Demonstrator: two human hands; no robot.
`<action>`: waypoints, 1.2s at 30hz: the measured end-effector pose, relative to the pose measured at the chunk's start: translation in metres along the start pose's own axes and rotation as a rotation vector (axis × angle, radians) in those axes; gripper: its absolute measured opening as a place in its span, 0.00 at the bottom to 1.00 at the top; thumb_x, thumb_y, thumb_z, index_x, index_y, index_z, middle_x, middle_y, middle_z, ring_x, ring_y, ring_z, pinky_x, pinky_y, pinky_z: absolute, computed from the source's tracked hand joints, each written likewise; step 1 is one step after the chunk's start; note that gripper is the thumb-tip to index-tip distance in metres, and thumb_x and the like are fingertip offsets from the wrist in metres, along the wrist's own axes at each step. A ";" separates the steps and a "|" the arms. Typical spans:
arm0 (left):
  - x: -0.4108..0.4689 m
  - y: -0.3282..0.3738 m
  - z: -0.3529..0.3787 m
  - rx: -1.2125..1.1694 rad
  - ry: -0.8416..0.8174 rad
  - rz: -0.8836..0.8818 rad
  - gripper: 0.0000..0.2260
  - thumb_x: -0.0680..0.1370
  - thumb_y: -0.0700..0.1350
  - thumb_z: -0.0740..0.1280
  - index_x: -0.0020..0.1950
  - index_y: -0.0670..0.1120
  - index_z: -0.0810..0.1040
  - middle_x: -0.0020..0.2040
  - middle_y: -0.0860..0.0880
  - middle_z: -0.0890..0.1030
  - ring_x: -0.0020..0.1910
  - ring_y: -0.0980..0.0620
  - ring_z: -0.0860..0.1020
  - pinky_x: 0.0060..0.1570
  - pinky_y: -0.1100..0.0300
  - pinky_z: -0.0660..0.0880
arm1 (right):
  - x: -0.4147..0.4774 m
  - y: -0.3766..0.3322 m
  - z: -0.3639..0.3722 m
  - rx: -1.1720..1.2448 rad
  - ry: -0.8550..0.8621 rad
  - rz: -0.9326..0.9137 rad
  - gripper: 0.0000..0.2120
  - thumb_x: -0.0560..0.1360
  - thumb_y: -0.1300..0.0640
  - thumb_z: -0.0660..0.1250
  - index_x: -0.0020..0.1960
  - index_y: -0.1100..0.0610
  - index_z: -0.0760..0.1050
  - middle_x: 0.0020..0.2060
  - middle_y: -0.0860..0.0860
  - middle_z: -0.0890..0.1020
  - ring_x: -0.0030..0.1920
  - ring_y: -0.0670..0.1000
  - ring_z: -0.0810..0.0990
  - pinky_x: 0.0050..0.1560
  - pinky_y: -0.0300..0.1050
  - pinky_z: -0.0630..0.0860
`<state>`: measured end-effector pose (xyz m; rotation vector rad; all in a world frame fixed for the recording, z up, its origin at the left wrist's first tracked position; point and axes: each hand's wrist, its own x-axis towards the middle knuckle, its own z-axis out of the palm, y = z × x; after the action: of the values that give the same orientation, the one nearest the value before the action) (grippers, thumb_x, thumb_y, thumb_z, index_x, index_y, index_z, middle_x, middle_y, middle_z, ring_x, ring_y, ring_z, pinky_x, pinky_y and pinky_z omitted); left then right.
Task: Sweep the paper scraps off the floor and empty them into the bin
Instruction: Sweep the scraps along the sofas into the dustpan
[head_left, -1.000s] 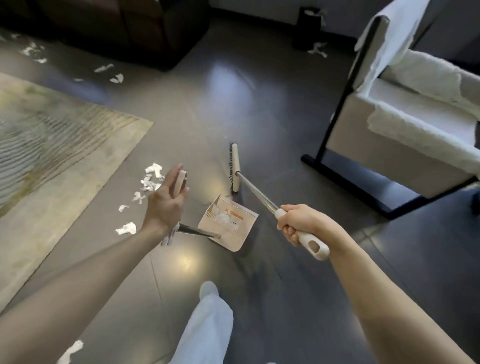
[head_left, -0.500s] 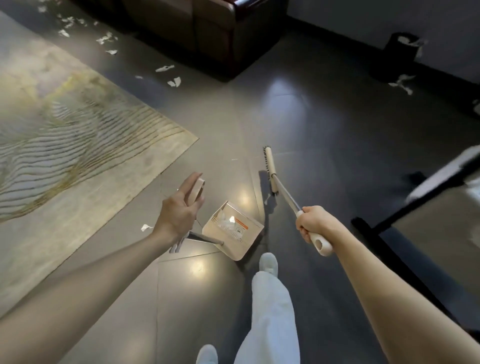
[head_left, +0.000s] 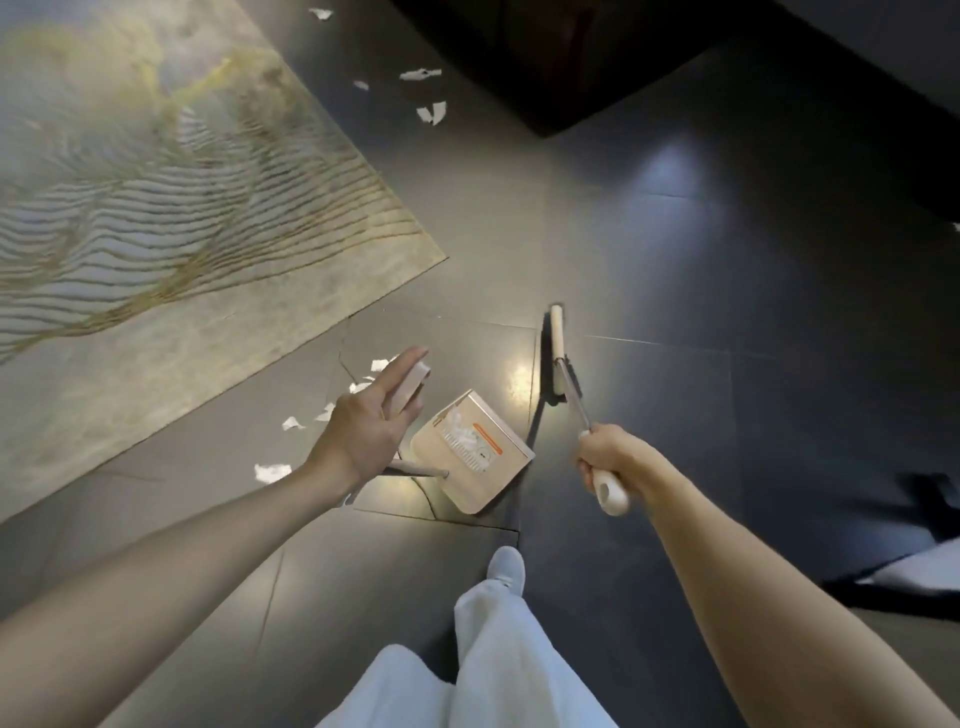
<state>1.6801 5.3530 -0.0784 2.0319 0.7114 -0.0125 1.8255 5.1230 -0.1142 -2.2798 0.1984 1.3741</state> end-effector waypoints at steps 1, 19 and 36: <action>-0.003 -0.003 -0.003 0.002 0.014 -0.014 0.23 0.79 0.49 0.66 0.60 0.78 0.66 0.38 0.69 0.77 0.32 0.65 0.73 0.42 0.68 0.70 | -0.001 -0.007 0.007 -0.006 -0.028 -0.010 0.10 0.72 0.68 0.59 0.52 0.63 0.72 0.41 0.60 0.76 0.40 0.55 0.74 0.41 0.49 0.72; -0.183 -0.166 -0.123 -0.058 0.455 -0.356 0.22 0.80 0.47 0.64 0.60 0.77 0.66 0.41 0.41 0.79 0.29 0.50 0.70 0.36 0.59 0.71 | -0.072 -0.121 0.210 -0.286 -0.348 -0.155 0.11 0.72 0.70 0.58 0.52 0.64 0.71 0.30 0.56 0.73 0.25 0.50 0.70 0.28 0.41 0.71; -0.251 -0.245 -0.218 -0.077 0.644 -0.497 0.22 0.79 0.42 0.65 0.69 0.64 0.70 0.31 0.40 0.74 0.26 0.52 0.69 0.32 0.63 0.70 | -0.064 -0.191 0.248 -0.633 -0.134 -0.269 0.04 0.75 0.68 0.61 0.41 0.63 0.69 0.31 0.58 0.76 0.28 0.53 0.74 0.29 0.43 0.71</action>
<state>1.2939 5.4990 -0.0800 1.7307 1.5782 0.3888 1.6646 5.3978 -0.0954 -2.5523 -0.6525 1.5881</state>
